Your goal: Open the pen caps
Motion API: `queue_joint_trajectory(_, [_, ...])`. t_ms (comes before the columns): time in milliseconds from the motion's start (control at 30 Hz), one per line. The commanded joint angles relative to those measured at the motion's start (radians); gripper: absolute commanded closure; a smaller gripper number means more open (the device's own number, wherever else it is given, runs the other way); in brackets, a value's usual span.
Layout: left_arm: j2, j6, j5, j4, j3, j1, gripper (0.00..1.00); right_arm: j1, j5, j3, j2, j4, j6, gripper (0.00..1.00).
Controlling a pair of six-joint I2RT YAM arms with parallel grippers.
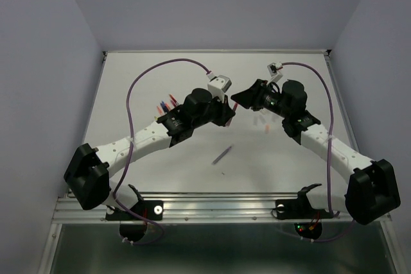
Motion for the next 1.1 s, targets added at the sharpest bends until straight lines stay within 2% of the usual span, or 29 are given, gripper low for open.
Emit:
queue_joint_trajectory(0, [-0.014,0.0,0.0,0.056,0.029,-0.001,1.0,0.007,-0.02,0.008,0.003,0.064,0.012,0.59])
queue_joint_trajectory(133, [-0.011,-0.001,0.001,0.055,0.03,-0.001,1.0,0.007,-0.023,0.012,0.004,0.064,0.015,0.76])
queue_joint_trajectory(167, [-0.011,-0.009,-0.003,0.055,0.033,-0.001,1.0,0.007,-0.017,0.014,0.004,0.063,0.021,0.83])
queue_joint_trajectory(233, [-0.012,-0.011,-0.003,0.058,0.03,-0.001,1.0,0.007,-0.009,0.014,0.004,0.064,0.022,0.9])
queue_joint_trajectory(267, [-0.017,-0.017,-0.005,0.063,0.024,-0.001,1.0,0.007,0.004,0.014,0.001,0.063,0.025,0.97])
queue_joint_trajectory(300, [-0.02,-0.015,0.0,0.066,0.02,-0.001,1.0,0.007,0.015,0.015,-0.001,0.063,0.025,0.99])
queue_joint_trajectory(500, [-0.035,-0.04,0.101,0.066,-0.054,-0.003,1.0,0.007,0.24,0.043,-0.02,0.051,0.019,0.99])
queue_joint_trajectory(533, [-0.038,-0.061,0.125,0.066,-0.091,-0.003,1.0,0.007,0.314,0.064,-0.02,0.051,0.009,0.99])
queue_joint_trajectory(667, [-0.048,-0.106,0.188,0.061,-0.18,-0.009,1.0,0.007,0.429,0.149,0.01,0.051,-0.019,0.99])
queue_joint_trajectory(867, [-0.112,-0.138,0.236,0.063,-0.289,-0.032,1.0,-0.029,0.564,0.267,0.067,0.051,-0.048,0.99])
queue_joint_trajectory(1067, [-0.173,-0.162,0.265,0.063,-0.348,-0.041,1.0,-0.14,0.56,0.319,0.105,0.058,-0.015,0.99])
